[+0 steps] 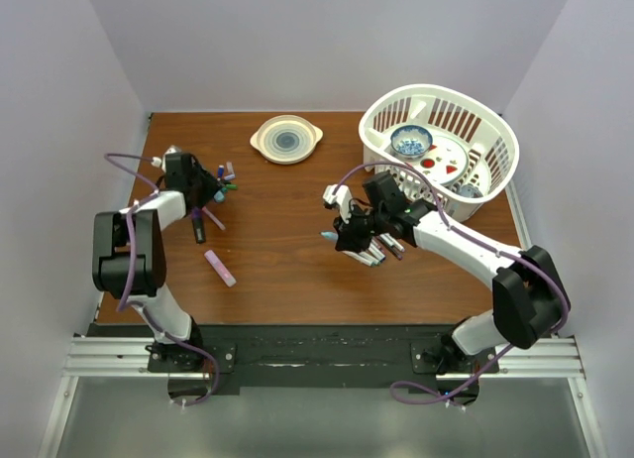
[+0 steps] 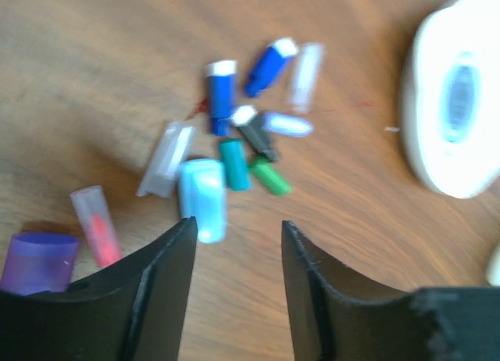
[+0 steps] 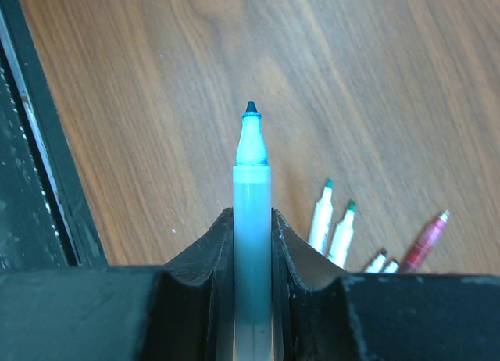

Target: Open the pen caps

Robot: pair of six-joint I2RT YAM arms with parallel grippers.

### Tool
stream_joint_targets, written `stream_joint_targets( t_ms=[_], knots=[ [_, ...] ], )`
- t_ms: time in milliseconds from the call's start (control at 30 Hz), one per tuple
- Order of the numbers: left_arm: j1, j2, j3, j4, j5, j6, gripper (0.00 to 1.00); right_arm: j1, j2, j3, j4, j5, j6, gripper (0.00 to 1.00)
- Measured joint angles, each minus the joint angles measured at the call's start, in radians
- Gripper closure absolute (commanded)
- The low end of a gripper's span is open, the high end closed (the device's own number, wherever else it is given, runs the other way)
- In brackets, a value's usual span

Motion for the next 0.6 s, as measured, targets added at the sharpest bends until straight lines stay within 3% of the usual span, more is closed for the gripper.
stream_joint_targets(
  t_ms=[267,467,600],
  knots=[
    [0.001,-0.283,-0.018,0.007,0.072,0.131,0.20,-0.095,-0.014,0.013,-0.070,0.106,-0.056,1.00],
    [0.001,-0.609,-0.130,-0.006,0.088,0.252,0.17,-0.263,0.006,0.040,-0.122,0.187,-0.062,1.00],
    [0.001,-0.756,-0.196,-0.055,0.085,0.339,0.16,-0.296,0.045,0.045,-0.141,0.237,-0.060,1.00]
  ],
)
